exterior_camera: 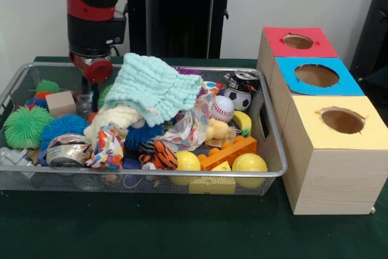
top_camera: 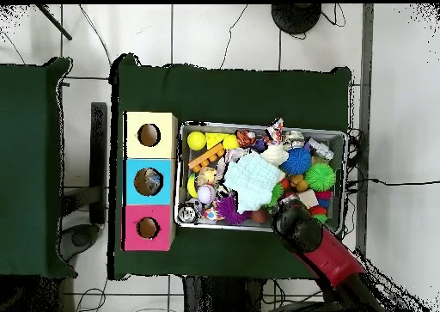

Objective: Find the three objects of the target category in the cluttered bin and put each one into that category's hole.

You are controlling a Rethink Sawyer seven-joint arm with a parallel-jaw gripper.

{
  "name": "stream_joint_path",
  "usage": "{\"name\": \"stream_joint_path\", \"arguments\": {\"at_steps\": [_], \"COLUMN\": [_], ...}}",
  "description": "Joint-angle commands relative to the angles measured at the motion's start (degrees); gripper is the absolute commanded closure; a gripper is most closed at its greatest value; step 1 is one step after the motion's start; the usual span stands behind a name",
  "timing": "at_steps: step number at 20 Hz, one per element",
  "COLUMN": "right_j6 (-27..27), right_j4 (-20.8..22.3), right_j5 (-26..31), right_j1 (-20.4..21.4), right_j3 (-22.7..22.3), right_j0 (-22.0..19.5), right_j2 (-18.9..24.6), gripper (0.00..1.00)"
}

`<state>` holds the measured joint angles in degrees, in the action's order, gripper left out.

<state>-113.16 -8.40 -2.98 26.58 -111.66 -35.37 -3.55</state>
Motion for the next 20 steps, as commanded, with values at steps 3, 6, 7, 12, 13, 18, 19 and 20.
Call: {"name": "stream_joint_path", "arguments": {"at_steps": [3, 6, 7, 12, 13, 18, 19, 20], "right_j6": [-5.52, -5.56, -6.14, -6.36, -6.19, -6.34, -6.78, -7.22], "right_j4": [-2.6, -3.07, -3.73, -3.38, -3.15, -2.52, -2.4, -2.28], "right_j5": [12.23, 15.09, 17.65, 24.71, 25.98, 29.37, 29.8, 30.24], "right_j1": [-4.83, -3.97, -2.8, 1.78, 2.11, 3.02, 3.55, 4.07], "right_j3": [5.25, 6.52, 7.34, 9.04, 9.72, 11.67, 12.01, 12.35], "right_j0": [-0.04, 1.61, 3.49, 5.93, 6.15, 6.58, 7.22, 7.86], "right_j2": [5.54, 3.59, 1.41, -1.61, -1.92, -2.72, -3.52, -4.31], "gripper": [1.0, 1.0, 1.0, 1.0, 1.0, 1.0, 1.0, 1.0]}}
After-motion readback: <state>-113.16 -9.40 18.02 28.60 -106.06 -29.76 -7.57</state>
